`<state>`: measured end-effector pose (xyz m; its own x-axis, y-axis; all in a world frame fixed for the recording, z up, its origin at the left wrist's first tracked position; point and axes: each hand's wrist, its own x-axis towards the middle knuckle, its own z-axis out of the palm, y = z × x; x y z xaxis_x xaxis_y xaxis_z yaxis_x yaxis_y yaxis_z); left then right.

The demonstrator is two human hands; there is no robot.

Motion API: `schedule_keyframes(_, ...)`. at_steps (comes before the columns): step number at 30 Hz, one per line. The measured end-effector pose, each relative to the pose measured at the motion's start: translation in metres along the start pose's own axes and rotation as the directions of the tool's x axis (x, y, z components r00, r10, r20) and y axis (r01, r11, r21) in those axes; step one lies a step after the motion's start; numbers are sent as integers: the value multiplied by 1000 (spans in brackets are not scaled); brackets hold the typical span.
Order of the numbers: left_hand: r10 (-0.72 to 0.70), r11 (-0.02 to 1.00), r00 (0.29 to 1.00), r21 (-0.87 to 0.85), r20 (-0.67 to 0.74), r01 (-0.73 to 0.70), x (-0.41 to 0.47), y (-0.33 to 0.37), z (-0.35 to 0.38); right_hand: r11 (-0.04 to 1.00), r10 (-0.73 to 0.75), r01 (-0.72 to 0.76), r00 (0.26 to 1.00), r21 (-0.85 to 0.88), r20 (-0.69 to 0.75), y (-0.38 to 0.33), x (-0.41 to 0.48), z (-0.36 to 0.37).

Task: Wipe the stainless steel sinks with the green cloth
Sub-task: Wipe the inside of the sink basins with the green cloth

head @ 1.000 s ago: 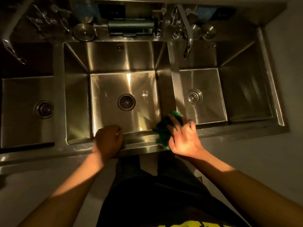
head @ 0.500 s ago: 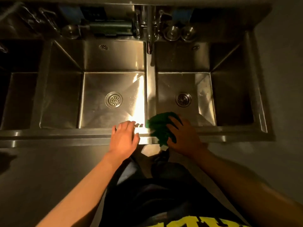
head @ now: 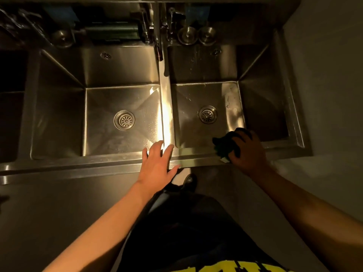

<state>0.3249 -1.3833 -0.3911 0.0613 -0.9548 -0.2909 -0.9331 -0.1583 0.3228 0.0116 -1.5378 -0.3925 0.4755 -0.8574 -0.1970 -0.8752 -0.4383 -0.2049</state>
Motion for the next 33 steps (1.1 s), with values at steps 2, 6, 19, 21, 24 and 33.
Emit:
schedule_keyframes(2, 26, 1000, 1000, -13, 9, -26, -2, -5, 1, 1000, -24, 24, 1000, 4, -19, -18, 2, 2)
schedule_keyframes(6, 20, 977, 997, -209, -80, -37, -10, -17, 1, 996, -91, 90, 995, 27, 29, -72, 8, 12)
schedule_keyframes(19, 68, 997, 995, -20, -70, -69, -6, -7, 4, 983, -183, 180, 980, 46, 72, -134, 15, 29)
schedule_keyframes(21, 95, 995, 993, 9, -71, -95, 4, 11, 9, 977, -211, 208, 976, 54, 48, -117, 13, 29)
schedule_keyframes(24, 110, 993, 993, 49, -43, -107, 18, 40, 20, 969, -236, 236, 972, 70, -15, -79, 8, 25)
schedule_keyframes(33, 96, 992, 994, 77, 52, -100, 64, 152, 54, 978, -200, 208, 962, 23, -187, 107, -13, -5)
